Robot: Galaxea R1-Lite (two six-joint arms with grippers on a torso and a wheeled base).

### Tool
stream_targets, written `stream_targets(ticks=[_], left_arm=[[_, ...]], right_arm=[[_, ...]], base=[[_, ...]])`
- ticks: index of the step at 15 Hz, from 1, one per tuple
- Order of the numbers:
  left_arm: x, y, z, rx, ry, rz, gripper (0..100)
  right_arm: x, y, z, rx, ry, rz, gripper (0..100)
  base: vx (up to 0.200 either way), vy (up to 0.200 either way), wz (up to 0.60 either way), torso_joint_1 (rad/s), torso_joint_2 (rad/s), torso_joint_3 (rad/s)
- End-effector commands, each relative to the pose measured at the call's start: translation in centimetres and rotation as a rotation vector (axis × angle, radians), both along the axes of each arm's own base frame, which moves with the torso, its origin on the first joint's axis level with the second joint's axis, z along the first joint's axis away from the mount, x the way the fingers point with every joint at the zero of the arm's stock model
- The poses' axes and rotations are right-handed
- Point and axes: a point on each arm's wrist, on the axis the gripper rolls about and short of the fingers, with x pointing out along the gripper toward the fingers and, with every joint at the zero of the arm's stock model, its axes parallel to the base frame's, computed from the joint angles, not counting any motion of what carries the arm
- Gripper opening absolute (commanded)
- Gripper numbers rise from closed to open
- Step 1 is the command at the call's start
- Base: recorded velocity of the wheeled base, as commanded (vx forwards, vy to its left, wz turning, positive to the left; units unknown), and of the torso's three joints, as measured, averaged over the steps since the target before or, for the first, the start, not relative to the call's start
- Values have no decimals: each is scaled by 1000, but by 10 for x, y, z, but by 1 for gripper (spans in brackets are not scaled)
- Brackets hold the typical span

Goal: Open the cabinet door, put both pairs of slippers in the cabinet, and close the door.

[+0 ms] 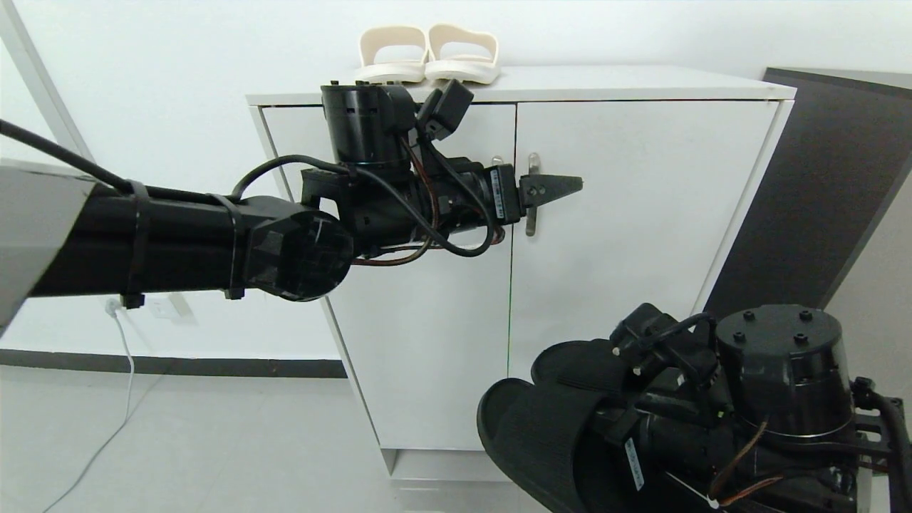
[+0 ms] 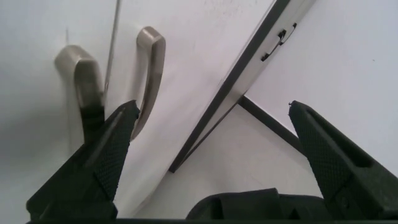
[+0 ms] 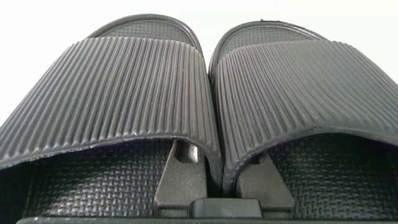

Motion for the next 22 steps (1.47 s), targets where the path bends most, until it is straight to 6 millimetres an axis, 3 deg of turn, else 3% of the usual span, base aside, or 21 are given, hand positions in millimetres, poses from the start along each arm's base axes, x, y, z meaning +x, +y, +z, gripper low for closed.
stream_targets(ticks=[1, 9, 10, 14, 22], left_arm=[[8, -3, -5, 2, 4, 8, 100], [16, -9, -6, -17, 18, 5, 100], [15, -9, -6, -17, 18, 3, 0], [13, -9, -5, -17, 21, -3, 0], [-28, -8, -6, 10, 49, -56, 0]], right_arm=[[0, 0, -1, -2, 2, 1, 0], [0, 0, -1, -1, 2, 2, 0], [0, 0, -1, -2, 2, 1, 0], [-3, -2, -2, 3, 14, 26, 0], [-16, -12, -4, -3, 20, 182, 0]], base=[[0, 0, 0, 0, 0, 0], [0, 0, 0, 0, 0, 0], [0, 0, 0, 0, 0, 0], [0, 0, 0, 0, 0, 0], [0, 0, 0, 0, 0, 0]])
